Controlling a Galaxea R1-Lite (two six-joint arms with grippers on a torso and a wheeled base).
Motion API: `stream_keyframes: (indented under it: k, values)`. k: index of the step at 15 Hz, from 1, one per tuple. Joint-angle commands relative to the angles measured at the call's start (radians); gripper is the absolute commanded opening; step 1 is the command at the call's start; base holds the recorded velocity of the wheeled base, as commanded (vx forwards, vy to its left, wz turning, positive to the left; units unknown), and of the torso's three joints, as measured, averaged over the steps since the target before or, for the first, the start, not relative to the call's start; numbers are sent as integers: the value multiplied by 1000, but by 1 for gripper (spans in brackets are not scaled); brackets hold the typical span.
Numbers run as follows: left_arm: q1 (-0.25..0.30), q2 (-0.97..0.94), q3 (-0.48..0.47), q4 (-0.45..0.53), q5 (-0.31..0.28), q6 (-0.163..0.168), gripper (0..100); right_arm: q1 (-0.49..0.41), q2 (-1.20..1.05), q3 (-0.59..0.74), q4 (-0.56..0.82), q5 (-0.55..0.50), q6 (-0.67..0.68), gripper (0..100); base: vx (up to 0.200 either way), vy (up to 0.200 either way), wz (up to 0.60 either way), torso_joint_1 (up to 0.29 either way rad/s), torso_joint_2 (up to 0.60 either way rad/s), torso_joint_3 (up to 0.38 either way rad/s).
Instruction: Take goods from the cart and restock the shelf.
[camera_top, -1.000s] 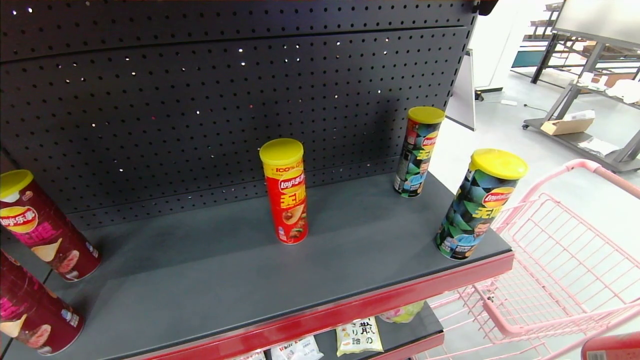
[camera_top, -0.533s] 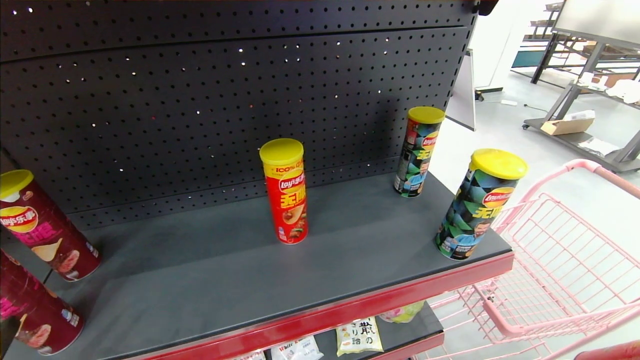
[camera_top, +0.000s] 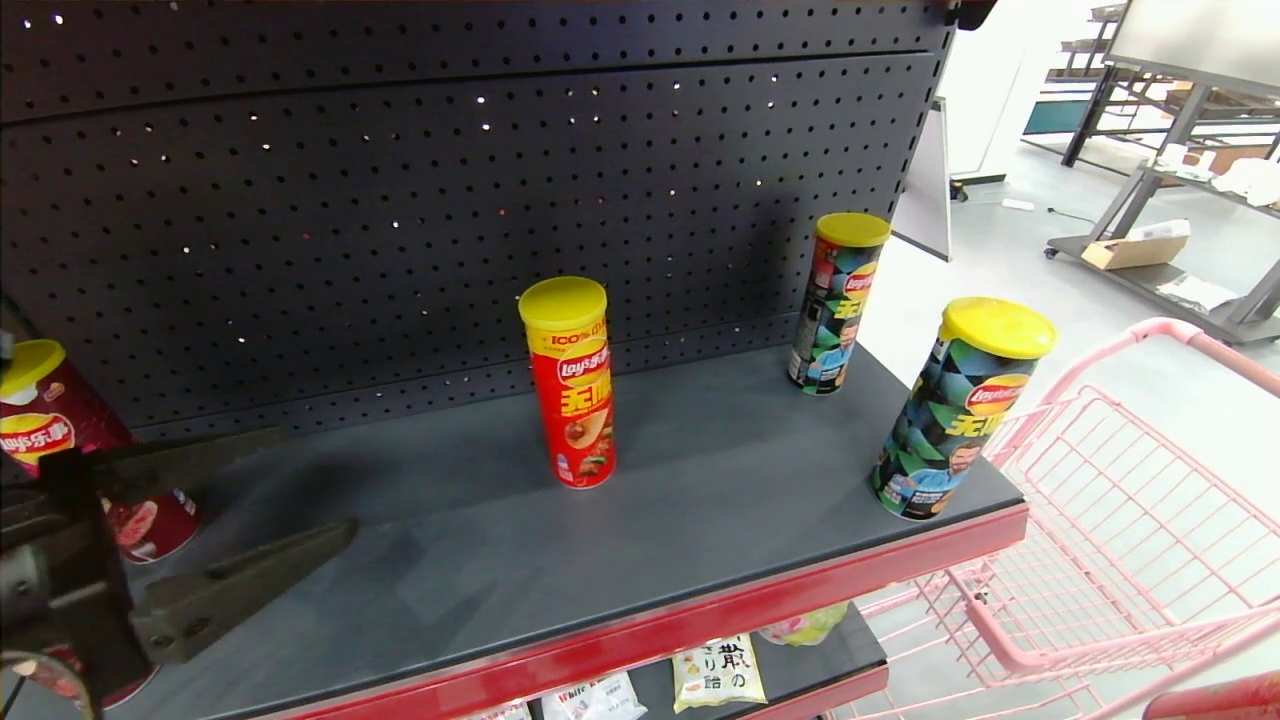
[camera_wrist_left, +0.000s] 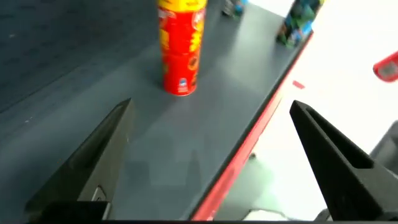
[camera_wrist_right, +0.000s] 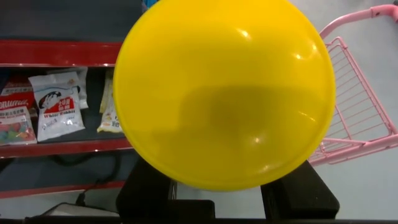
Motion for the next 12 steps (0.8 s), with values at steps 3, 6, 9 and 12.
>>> stream_keyframes:
  k: [3, 6, 9, 12]
  values:
    - [-62, 277, -35, -89, -48, 34, 100, -1, 10, -8, 0, -1, 1, 0, 0, 0, 0, 0, 0, 0]
    - [-123, 368, -123, -89, -40, 32, 100, -1, 12, -13, 0, -2, 1, 0, 0, 0, 0, 0, 0, 0]
    - [-123, 441, -172, -123, -25, 35, 100, -3, 12, -13, 0, -2, 1, 0, 0, 0, 0, 0, 0, 0]
    - [-123, 535, -199, -239, 49, 35, 100, -3, 12, -13, 0, -4, 1, 0, 0, 0, 0, 0, 0, 0]
